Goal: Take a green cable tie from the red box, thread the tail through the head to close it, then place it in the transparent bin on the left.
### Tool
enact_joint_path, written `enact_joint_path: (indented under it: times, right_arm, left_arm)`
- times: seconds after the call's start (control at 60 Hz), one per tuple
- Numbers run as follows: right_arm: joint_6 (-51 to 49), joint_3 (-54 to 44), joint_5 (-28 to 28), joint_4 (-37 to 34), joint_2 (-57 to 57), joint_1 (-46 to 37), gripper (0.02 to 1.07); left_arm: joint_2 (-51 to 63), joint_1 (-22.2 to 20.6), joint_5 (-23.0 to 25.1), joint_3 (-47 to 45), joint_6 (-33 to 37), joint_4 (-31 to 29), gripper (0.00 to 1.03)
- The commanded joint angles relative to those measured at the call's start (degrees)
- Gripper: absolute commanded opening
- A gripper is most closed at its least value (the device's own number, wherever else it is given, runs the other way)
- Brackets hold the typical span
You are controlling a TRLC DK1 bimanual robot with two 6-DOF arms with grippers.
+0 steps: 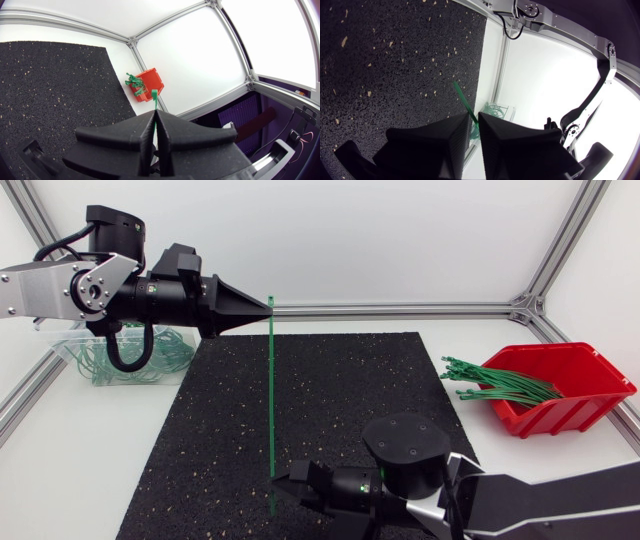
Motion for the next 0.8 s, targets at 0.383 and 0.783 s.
enact_joint_path:
  times: [0.383,0.783]
  right_arm:
    - [3.3,-0.2,0.3,-0.8,-2.7,-0.4,0.08]
    - [29.4,-0.2,-0.9,-10.1,-11.3,0.5,0.08]
  left_arm:
    - [-0.6,-0.5,0.6,-1.0,-0.8,-0.6,0.04]
    - [-7.0,-0.4,0.1,-5.9,0.7,-0.4,0.04]
